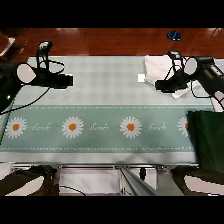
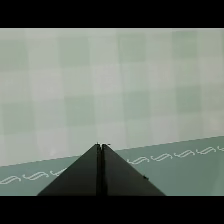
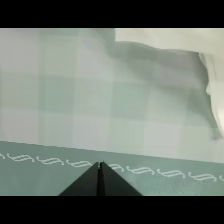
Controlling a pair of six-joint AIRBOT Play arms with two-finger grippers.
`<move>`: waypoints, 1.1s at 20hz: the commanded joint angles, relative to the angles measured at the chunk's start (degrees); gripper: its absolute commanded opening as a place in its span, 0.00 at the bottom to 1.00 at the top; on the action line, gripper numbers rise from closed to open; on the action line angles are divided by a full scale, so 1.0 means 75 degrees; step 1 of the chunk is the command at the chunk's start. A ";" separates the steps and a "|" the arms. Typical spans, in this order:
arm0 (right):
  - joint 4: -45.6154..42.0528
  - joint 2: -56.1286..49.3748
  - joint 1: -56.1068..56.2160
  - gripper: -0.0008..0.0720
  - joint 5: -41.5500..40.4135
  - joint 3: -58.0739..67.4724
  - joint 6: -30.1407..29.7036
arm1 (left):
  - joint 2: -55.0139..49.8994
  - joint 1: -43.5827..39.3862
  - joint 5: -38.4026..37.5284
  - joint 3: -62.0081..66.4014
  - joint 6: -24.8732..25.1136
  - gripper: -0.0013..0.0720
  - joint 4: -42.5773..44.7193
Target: Fold the shirts.
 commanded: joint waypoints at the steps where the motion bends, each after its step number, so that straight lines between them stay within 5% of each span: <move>1: 0.0003 -0.0003 0.0006 0.04 0.0000 -0.0003 0.0003 | -0.0003 -0.0003 0.0003 0.0000 0.0003 0.04 0.0003; 16: 0.0006 -0.0003 0.0003 0.04 -0.0026 -0.0003 0.0003 | -0.0012 -0.0003 0.0073 0.0000 0.0003 0.04 0.0003; 21: -0.0440 -0.0003 0.0003 0.05 -0.1236 -0.0003 -0.0146 | -0.0058 -0.0009 0.0332 -0.0003 0.0006 0.04 0.0003; 22: -0.1061 -0.0003 -0.0006 0.29 -0.1842 -0.0003 -0.0029 | -0.0090 0.0003 0.0513 -0.0003 0.0015 0.05 0.0009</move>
